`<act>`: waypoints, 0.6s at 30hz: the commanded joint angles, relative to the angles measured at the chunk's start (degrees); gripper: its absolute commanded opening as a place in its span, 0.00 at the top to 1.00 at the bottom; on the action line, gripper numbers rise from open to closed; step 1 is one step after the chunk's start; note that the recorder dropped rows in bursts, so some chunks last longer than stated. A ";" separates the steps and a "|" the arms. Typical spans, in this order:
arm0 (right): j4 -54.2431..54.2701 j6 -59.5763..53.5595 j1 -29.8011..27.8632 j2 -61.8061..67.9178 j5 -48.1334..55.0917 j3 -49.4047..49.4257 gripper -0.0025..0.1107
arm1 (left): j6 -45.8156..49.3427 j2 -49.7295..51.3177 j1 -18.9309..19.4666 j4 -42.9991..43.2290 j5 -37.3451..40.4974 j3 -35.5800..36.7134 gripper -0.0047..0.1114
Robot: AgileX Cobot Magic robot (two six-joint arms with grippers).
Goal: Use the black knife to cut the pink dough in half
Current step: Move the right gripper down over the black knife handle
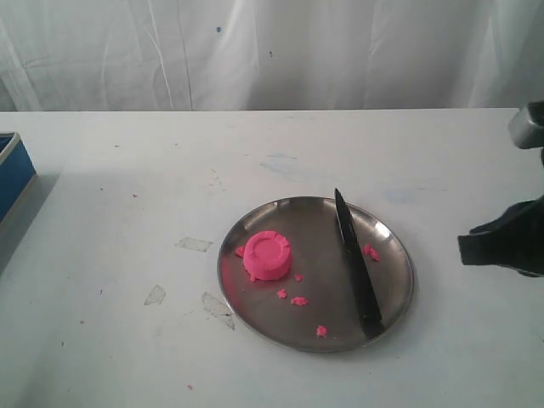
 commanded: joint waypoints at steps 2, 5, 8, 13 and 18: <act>10.93 -14.48 3.47 6.82 2.65 -4.53 0.98 | -0.25 -0.25 0.14 -0.77 -0.06 0.23 0.96; 18.86 -27.89 6.08 10.62 1.60 -7.48 0.98 | -0.25 -0.25 0.14 -0.77 -0.06 0.23 0.96; 20.97 -29.49 6.56 17.28 -1.04 -10.91 0.98 | -0.25 -0.25 0.14 -0.77 -0.06 0.23 0.96; 20.88 -29.49 6.56 27.20 -4.28 -13.98 0.98 | -0.25 -0.25 0.14 -0.77 -0.06 0.23 0.96; 20.88 -29.49 6.56 33.01 -7.84 -14.52 0.98 | -0.25 -0.25 0.14 -0.77 -0.06 0.23 0.96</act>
